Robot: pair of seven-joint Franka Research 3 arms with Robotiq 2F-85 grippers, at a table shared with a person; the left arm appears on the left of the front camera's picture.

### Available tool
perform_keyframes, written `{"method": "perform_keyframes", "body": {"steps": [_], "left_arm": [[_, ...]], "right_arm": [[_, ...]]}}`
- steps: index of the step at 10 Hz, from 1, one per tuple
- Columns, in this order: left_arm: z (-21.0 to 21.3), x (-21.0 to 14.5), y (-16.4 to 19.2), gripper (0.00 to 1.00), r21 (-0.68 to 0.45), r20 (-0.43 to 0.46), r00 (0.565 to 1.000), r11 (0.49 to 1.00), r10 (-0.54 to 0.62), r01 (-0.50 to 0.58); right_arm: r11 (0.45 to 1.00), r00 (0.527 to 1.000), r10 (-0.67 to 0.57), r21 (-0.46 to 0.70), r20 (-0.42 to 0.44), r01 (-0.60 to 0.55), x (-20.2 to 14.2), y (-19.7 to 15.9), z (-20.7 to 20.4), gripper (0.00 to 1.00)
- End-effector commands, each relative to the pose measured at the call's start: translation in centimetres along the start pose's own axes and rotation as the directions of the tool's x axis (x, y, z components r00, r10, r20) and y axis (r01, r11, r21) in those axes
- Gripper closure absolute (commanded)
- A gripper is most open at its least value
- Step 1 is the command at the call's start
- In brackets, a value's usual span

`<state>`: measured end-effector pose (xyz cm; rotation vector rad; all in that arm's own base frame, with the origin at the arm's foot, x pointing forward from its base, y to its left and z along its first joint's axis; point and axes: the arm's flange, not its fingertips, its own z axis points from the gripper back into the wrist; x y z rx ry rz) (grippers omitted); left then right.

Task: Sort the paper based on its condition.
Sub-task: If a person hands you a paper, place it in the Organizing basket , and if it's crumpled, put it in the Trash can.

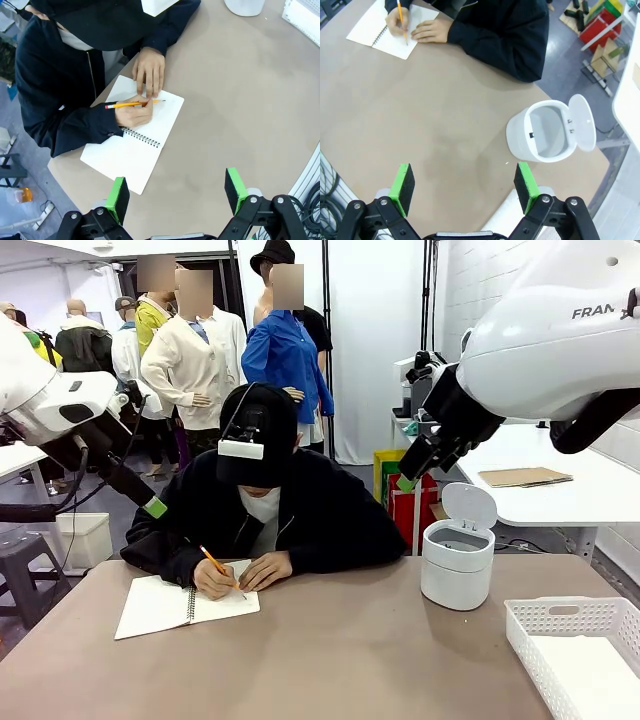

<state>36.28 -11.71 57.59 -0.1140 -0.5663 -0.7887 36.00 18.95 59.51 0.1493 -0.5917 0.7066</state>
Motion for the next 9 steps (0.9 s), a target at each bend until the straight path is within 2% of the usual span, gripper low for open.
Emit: {"method": "perform_keyframes", "body": {"steps": [1, 5, 7, 9], "left_arm": [[0.0, 0.0, 0.1, 0.00, 0.003, 0.001, 1.000, 1.000, 0.003, -0.003], [0.0, 0.0, 0.0, 0.00, 0.000, 0.000, 1.000, 1.000, 0.000, 0.000], [0.4, 0.8, 0.5, 0.00, -0.061, 0.033, 0.999, 0.998, -0.001, 0.003], [0.8, 1.5, 0.4, 0.00, -0.129, 0.062, 0.998, 0.992, -0.006, 0.014]], "right_arm": [[1.000, 1.000, -0.022, 0.002, 0.009, 0.022, 0.1, 0.0, 0.0, 0.00], [1.000, 1.000, -0.002, -0.002, 0.000, 0.002, 0.0, -0.1, 0.0, 0.00], [0.993, 1.000, -0.012, 0.121, 0.001, 0.012, 0.5, 0.0, 0.3, 0.00], [0.986, 1.000, -0.025, 0.166, 0.011, 0.022, 0.5, -0.1, 0.7, 0.00]]}}
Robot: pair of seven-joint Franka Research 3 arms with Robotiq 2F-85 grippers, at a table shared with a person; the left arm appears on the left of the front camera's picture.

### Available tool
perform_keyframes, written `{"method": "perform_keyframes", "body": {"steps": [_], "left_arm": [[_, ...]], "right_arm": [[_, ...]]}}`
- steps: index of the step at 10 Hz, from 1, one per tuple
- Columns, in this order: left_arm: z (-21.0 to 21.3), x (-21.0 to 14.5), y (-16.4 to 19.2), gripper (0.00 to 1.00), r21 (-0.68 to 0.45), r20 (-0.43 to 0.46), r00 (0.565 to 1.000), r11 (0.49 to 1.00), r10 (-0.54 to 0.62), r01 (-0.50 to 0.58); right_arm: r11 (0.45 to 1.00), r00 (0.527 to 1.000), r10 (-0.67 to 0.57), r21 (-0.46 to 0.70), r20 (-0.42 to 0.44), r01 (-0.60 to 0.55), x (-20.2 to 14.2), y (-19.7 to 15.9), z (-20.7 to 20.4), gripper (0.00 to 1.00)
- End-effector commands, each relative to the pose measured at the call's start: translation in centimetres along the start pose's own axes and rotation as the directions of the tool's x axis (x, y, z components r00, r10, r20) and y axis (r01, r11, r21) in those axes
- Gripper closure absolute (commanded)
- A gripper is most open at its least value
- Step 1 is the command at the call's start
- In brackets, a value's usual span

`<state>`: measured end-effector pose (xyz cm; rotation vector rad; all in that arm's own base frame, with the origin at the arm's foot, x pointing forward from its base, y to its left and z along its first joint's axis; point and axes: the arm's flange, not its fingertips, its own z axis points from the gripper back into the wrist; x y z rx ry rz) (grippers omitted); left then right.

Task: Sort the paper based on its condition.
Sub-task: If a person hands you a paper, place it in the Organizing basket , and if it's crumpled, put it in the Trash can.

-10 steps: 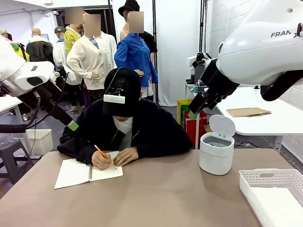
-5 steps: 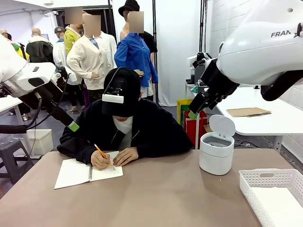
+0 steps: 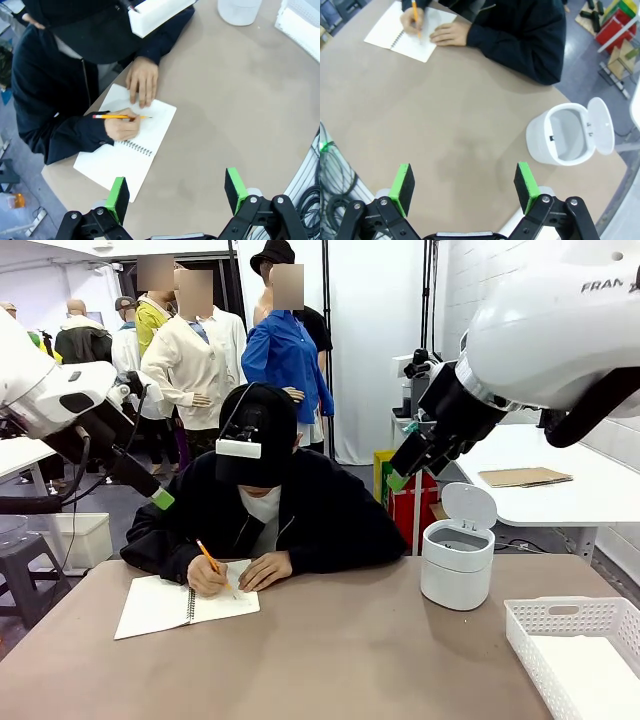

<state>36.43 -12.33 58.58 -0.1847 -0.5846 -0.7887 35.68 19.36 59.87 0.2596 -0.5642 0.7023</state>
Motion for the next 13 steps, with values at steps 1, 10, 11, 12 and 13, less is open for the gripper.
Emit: {"method": "perform_keyframes", "body": {"steps": [1, 10, 11, 12, 13], "left_arm": [[0.6, 0.6, 0.5, 0.00, -0.103, 0.030, 0.999, 0.994, -0.033, 0.036], [5.6, -1.4, -0.3, 0.00, 0.007, 0.068, 0.997, 0.999, -0.034, 0.033], [5.5, -1.3, -0.2, 0.00, 0.014, 0.061, 0.998, 0.999, -0.032, 0.032], [5.5, -1.4, -0.2, 0.00, 0.024, 0.049, 0.999, 1.000, -0.017, 0.016], [5.7, -1.6, -0.3, 0.00, 0.042, 0.035, 0.999, 0.999, 0.019, -0.021]], "right_arm": [[0.998, 1.000, 0.015, 0.055, 0.022, -0.016, 0.3, -0.6, 0.6, 0.00], [0.996, 0.994, 0.084, -0.036, 0.063, -0.082, 0.1, -0.3, 2.3, 0.00], [0.996, 0.995, 0.084, -0.037, 0.058, -0.082, 0.1, -0.3, 2.3, 0.00], [0.996, 0.995, 0.077, -0.040, 0.060, -0.075, 0.0, -0.5, 2.4, 0.00], [0.997, 0.996, 0.071, -0.043, 0.060, -0.069, 0.0, -0.6, 2.5, 0.00]]}}
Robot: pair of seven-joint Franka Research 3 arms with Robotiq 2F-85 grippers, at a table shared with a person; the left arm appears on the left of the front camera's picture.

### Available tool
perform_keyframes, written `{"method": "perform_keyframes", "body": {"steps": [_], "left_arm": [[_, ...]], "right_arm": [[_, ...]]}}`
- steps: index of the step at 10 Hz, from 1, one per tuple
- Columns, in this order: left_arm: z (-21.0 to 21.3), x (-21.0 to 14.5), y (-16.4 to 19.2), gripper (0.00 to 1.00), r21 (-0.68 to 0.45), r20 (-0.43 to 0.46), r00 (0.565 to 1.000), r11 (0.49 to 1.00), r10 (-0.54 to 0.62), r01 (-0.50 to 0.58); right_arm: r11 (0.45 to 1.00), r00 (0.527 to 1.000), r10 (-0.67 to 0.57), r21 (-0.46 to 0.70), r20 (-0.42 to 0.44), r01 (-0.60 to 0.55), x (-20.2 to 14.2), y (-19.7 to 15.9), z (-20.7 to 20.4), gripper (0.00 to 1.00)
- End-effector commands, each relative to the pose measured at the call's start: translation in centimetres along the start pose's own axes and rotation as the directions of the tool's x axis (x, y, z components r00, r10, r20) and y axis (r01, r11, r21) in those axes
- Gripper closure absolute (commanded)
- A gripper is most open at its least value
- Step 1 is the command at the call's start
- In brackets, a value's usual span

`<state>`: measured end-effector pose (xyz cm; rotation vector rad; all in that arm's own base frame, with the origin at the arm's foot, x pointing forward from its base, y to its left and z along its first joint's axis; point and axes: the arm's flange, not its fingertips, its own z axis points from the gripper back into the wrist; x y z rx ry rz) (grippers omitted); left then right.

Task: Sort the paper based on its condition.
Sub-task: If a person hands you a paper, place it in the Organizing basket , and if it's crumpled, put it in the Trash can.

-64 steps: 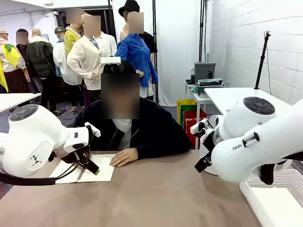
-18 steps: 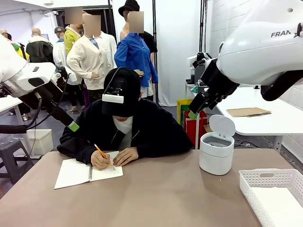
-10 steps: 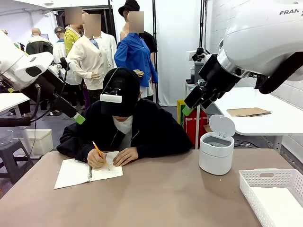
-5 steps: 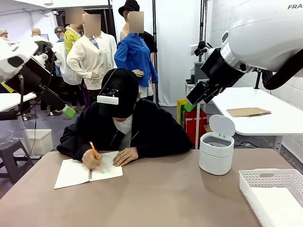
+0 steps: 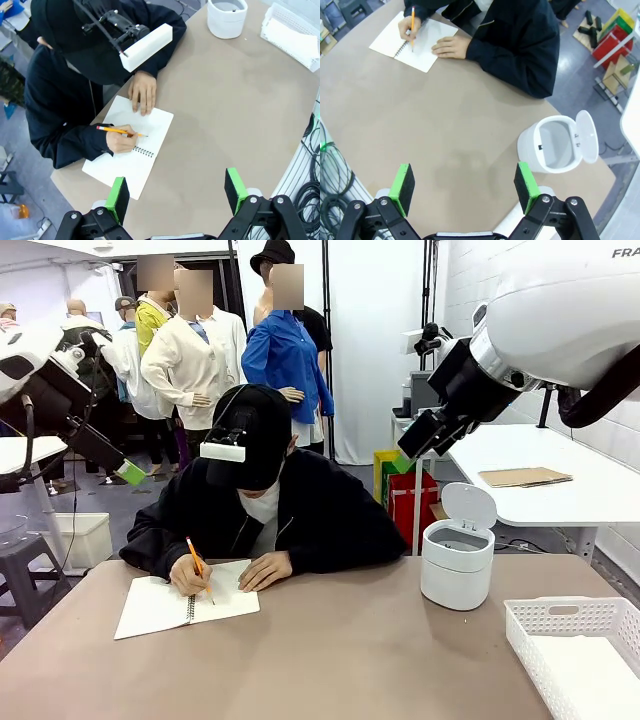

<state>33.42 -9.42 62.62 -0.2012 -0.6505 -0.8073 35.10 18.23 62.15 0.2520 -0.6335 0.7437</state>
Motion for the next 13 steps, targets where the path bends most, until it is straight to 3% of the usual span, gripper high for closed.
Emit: {"method": "perform_keyframes", "body": {"steps": [1, 6, 13], "left_arm": [[0.17, -0.52, -0.40, 0.00, 0.074, -0.038, 0.996, 0.994, 0.079, -0.076], [0.69, -0.62, -0.38, 0.00, 0.127, -0.029, 0.993, 0.986, 0.111, -0.106], [0.79, -0.33, -0.11, 0.00, 0.096, -0.028, 0.994, 0.991, 0.101, -0.098]], "right_arm": [[1.000, 1.000, 0.017, -0.026, 0.000, -0.017, -0.21, -0.38, -0.13, 0.00], [1.000, 1.000, 0.001, -0.026, -0.006, -0.001, -0.15, -0.93, -0.37, 0.00], [1.000, 1.000, -0.010, 0.001, 0.024, 0.010, -0.15, -0.73, 0.39, 0.00]]}}
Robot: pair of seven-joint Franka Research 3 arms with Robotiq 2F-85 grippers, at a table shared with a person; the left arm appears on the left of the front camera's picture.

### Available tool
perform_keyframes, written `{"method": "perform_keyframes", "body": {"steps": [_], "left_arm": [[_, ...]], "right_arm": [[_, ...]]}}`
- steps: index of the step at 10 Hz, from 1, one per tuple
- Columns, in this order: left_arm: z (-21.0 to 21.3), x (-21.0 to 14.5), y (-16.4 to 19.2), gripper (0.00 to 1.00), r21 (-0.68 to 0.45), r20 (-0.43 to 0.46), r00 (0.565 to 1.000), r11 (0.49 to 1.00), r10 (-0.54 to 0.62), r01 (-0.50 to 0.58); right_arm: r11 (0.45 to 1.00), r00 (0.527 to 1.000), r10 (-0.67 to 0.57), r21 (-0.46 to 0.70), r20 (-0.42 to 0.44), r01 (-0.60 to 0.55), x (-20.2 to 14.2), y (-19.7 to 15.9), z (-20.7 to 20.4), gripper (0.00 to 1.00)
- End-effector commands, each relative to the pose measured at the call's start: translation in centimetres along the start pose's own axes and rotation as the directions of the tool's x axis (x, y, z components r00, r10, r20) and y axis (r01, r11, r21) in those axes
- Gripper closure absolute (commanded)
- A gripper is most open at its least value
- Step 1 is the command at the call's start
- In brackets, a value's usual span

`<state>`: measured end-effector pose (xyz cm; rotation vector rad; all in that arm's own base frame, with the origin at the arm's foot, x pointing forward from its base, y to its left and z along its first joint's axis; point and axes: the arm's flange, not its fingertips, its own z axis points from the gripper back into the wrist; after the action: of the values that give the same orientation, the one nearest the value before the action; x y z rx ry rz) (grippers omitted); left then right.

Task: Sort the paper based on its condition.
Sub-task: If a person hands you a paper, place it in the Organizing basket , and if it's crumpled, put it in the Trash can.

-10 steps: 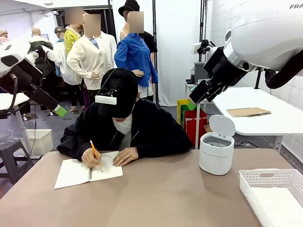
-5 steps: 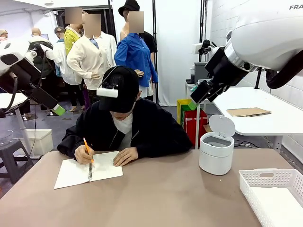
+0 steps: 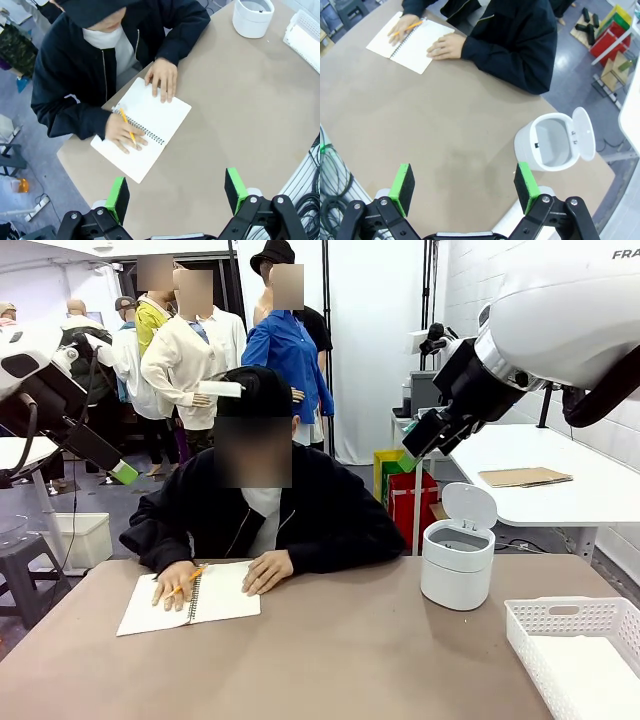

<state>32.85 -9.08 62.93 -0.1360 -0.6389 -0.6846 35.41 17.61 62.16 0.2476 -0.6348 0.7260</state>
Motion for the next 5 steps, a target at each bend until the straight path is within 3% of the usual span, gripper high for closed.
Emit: {"method": "perform_keyframes", "body": {"steps": [1, 5], "left_arm": [[0.1, 0.0, 0.1, 0.00, 0.004, 0.002, 1.000, 1.000, 0.002, -0.002], [0.1, 0.0, 0.1, 0.00, 0.004, 0.002, 1.000, 1.000, 0.002, -0.002]], "right_arm": [[1.000, 1.000, 0.007, 0.010, 0.014, -0.007, 0.2, -0.1, 0.6, 0.00], [1.000, 0.998, -0.019, -0.024, 0.060, 0.021, 0.6, -0.5, 2.2, 0.00]]}}
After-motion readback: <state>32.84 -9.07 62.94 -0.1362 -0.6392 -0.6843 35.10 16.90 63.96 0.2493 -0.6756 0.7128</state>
